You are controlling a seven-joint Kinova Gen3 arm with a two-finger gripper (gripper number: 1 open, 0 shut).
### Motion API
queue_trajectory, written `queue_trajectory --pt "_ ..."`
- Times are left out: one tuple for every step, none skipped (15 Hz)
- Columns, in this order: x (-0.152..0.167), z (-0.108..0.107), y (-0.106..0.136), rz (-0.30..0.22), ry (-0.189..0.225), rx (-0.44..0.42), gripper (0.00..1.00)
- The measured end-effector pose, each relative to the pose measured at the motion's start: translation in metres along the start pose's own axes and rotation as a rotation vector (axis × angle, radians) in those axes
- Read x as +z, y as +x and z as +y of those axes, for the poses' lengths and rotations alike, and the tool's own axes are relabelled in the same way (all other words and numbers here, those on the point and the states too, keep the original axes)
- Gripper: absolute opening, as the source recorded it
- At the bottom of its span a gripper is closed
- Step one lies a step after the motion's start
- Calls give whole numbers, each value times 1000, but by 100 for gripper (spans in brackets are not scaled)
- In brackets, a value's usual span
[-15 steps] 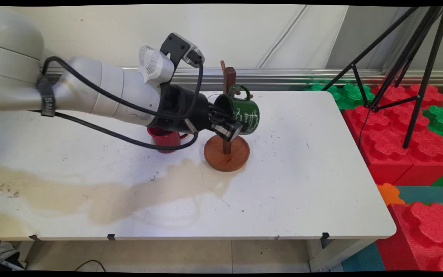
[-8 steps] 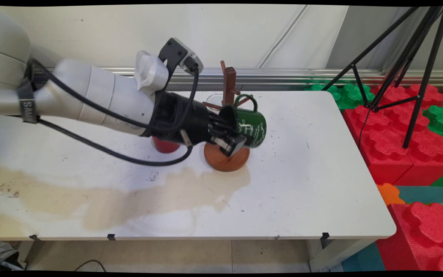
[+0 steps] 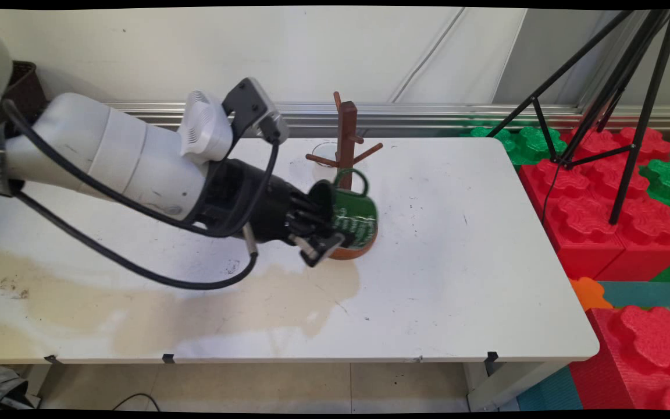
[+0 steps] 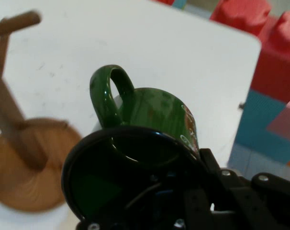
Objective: Place the picked object on the table
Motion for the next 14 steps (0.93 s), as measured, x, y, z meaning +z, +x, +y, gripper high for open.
queue_trajectory --pt "-4 -1 -2 -29 16 11 0" --pt "-8 -2 -4 -54 30 19 0" --pt "-12 -3 -7 -85 43 30 0" --pt "-15 -5 -9 -117 55 43 0" --pt "-18 -6 -11 -144 65 55 0" --pt "-21 -8 -13 -176 74 69 0" --pt "-23 -9 -14 -202 84 78 0" --pt "-25 -11 -16 -232 95 87 0" --pt "-26 -14 -18 -262 104 96 0" --pt "-26 -16 -20 -290 113 105 0" --pt "-26 -19 -22 -318 121 114 0" --pt "-25 -22 -24 -341 129 120 0" --pt "-24 -24 -26 -368 137 126 0" --pt "-22 -29 -29 -404 147 134 0"
